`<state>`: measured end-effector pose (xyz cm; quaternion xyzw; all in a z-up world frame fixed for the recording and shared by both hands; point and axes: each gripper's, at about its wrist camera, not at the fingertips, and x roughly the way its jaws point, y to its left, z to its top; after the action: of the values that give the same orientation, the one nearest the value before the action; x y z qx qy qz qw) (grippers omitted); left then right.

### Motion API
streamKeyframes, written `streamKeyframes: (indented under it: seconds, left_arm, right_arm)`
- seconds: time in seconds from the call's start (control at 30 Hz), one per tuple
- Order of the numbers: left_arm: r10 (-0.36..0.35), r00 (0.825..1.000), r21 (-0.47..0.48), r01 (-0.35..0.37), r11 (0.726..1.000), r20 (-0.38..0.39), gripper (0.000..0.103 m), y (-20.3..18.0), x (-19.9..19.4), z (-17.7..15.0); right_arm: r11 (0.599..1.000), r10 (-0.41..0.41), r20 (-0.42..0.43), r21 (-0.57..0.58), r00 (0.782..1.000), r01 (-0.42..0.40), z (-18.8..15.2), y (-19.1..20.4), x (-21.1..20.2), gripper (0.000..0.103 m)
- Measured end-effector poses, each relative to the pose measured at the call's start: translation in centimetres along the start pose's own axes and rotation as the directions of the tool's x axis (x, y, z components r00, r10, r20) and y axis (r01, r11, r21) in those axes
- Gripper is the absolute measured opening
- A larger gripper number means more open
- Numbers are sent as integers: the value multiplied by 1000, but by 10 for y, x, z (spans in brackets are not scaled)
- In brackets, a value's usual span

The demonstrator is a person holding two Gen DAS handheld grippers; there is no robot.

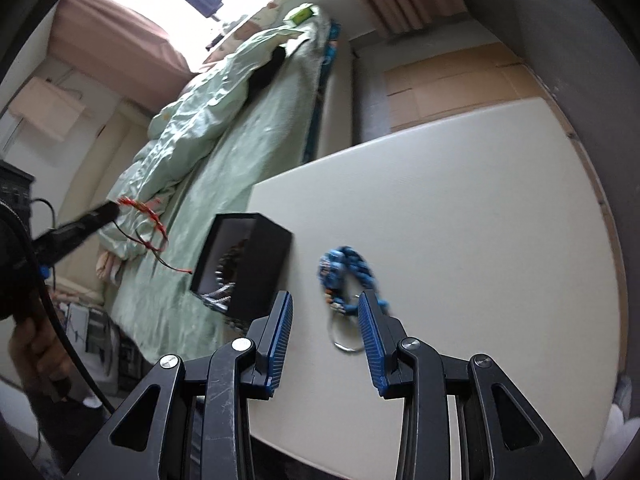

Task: Organize jewelry
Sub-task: 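Lower the red cord jewelry into the black box and open the left gripper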

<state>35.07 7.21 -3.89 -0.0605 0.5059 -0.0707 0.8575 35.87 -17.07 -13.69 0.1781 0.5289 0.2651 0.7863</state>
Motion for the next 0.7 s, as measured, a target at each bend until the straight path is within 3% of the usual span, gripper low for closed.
streamKeyframes:
  seconds: [0.03,0.07,0.1,0.37,0.63,0.7]
  left_arm:
    - [5,1000,-5,-5,1000,-9,43,2,6,-3]
    - [8,1000,-8,-8,1000,-8,62,2,9,-6]
    - [13,1000,-11,-13,1000,-1,68,3,11,-10]
    - [20,1000,-65,-20,998,4,68,15,18,-32]
    - [41,999,-118,-37,992,35,68,26,13,-57]
    - [49,998,-137,-44,990,37,68,30,12,-65]
  right_arm:
    - [1000,-2,0,7,1000,2,-2,-4,-1,35]
    - [1000,-6,-1,16,1000,6,-4,-9,-2,35]
    - [1000,-8,-1,23,1000,8,-6,-13,-3,35]
    - [999,-30,-16,35,999,31,-13,-32,-3,35]
    - [998,-54,-57,-41,997,52,-13,-23,16,35]
    - [997,-62,-69,-59,996,58,-12,-21,23,41]
